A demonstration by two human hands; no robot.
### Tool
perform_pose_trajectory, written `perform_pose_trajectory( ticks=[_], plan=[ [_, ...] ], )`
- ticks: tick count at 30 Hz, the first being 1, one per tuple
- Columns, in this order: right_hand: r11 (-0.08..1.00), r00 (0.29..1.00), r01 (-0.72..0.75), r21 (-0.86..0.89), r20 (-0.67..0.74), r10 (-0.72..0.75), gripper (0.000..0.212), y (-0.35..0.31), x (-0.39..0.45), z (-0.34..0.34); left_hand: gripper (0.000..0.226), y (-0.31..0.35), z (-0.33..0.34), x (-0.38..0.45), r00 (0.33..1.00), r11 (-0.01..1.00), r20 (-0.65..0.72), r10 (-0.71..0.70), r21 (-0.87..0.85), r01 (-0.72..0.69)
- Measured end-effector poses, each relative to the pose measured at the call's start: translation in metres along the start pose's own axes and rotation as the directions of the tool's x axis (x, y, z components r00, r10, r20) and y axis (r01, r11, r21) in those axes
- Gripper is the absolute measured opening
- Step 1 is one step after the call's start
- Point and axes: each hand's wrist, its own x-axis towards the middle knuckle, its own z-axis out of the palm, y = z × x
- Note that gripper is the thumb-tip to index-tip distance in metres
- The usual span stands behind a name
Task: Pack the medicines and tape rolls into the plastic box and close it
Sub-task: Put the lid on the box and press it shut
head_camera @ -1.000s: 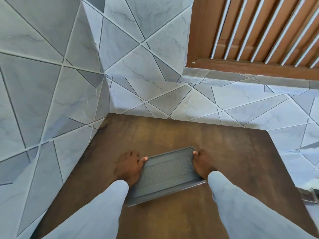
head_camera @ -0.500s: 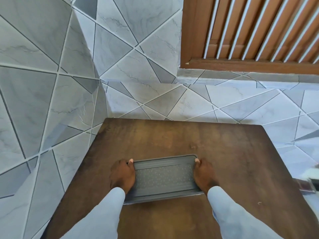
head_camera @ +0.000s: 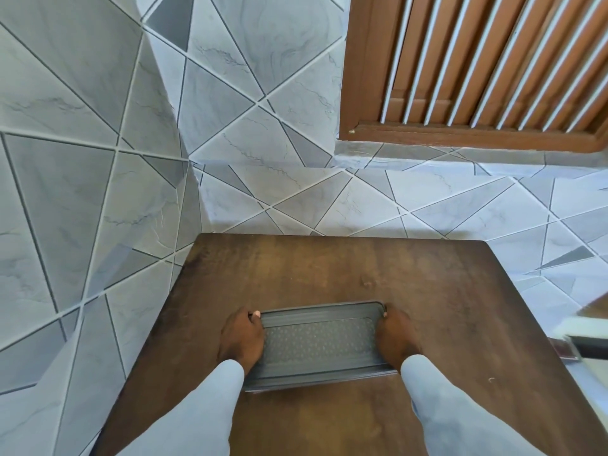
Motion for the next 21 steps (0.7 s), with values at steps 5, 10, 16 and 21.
perform_pose_trajectory(
  ticks=[5, 10, 16, 21],
  plan=[
    [0.998, 0.992, 0.060, 0.036, 0.106, -0.064, 0.045, 0.003, 0.000, -0.004, 0.035, -0.001, 0.000, 0.000, 1.000, 1.000, 0.016, 0.021, 0.002, -0.021],
    [0.974, 0.994, 0.060, 0.218, 0.073, -0.077, 0.023, 0.001, 0.004, -0.009, 0.034, -0.001, 0.001, 0.002, 0.998, 0.999, 0.053, 0.034, 0.016, -0.035],
    [0.965, 1.000, -0.025, 0.260, -0.004, 0.026, 0.019, 0.000, 0.016, 0.001, 0.032, -0.004, 0.006, 0.004, 0.996, 0.996, 0.046, 0.070, 0.053, -0.073],
    [0.964, 0.994, -0.110, 0.243, 0.052, 0.100, 0.039, -0.005, 0.024, 0.006, 0.036, -0.007, 0.008, 0.007, 0.992, 0.989, 0.082, 0.094, 0.108, -0.103]
  ],
)
